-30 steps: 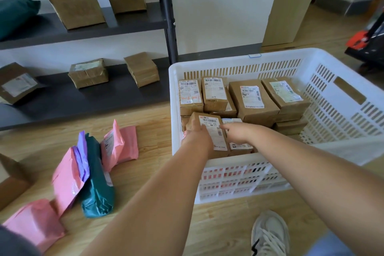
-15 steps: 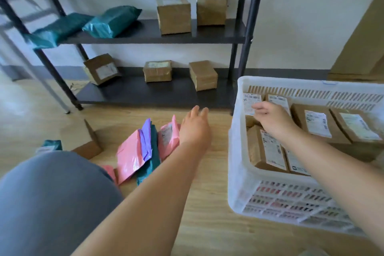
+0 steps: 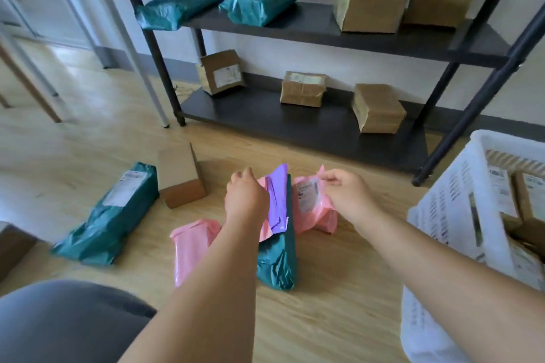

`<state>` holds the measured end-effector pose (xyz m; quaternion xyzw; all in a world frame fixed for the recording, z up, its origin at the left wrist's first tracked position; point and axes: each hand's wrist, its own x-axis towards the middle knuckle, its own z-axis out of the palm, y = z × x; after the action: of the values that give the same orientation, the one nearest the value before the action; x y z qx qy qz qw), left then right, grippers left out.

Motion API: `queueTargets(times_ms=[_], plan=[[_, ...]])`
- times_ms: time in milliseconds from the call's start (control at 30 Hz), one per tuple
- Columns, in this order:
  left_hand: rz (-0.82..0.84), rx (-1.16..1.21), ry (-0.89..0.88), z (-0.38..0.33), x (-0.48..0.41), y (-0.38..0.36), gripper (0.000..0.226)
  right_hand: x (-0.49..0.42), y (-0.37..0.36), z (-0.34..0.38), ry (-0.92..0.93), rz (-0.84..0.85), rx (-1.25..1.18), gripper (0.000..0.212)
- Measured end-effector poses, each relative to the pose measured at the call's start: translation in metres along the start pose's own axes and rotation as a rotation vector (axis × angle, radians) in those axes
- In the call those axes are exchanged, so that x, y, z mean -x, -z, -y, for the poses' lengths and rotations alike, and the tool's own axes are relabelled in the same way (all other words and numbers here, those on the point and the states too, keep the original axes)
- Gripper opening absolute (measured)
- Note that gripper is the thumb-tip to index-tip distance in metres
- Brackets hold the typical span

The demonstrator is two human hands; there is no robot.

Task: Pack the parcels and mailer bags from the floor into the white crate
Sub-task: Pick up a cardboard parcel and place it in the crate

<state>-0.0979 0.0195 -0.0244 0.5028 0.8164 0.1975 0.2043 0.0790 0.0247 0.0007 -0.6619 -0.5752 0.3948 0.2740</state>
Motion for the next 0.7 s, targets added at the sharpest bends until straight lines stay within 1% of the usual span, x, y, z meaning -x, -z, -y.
queueTargets(times_ms=[67, 133, 200, 267, 333, 467, 500, 633, 700], plan=[[-0.009, 0.045, 0.111, 0.025, -0.015, 0.004, 0.051, -0.015, -0.029, 0.001, -0.013, 0.062, 0.017, 0.022], [0.000, 0.085, 0.218, 0.048, -0.024, 0.007, 0.050, -0.021, -0.050, 0.006, -0.019, 0.144, 0.024, 0.029], [0.001, 0.137, 0.356, 0.088, -0.042, 0.010, 0.054, -0.038, -0.089, 0.013, -0.035, 0.236, 0.073, 0.032], [-0.022, 0.189, 0.415, 0.113, -0.053, 0.012, 0.058, -0.048, -0.113, 0.018, -0.043, 0.273, 0.100, 0.032], [-0.076, 0.225, 0.451, 0.143, -0.072, 0.014, 0.056, -0.065, -0.153, 0.024, -0.043, 0.334, 0.151, 0.034], [-0.153, 0.360, 0.527, 0.178, -0.107, 0.018, 0.052, -0.086, -0.206, 0.038, -0.027, 0.427, 0.159, 0.037], [-0.170, 0.430, 0.563, 0.185, -0.115, 0.017, 0.053, -0.090, -0.218, 0.041, -0.036, 0.435, 0.157, 0.038], [-0.247, 0.853, 0.792, 0.203, -0.135, 0.006, 0.056, -0.108, -0.261, 0.045, -0.065, 0.498, 0.147, 0.046], [-0.303, 0.984, 0.874, 0.209, -0.148, 0.000, 0.058, -0.121, -0.281, 0.046, -0.077, 0.525, 0.145, 0.051]])
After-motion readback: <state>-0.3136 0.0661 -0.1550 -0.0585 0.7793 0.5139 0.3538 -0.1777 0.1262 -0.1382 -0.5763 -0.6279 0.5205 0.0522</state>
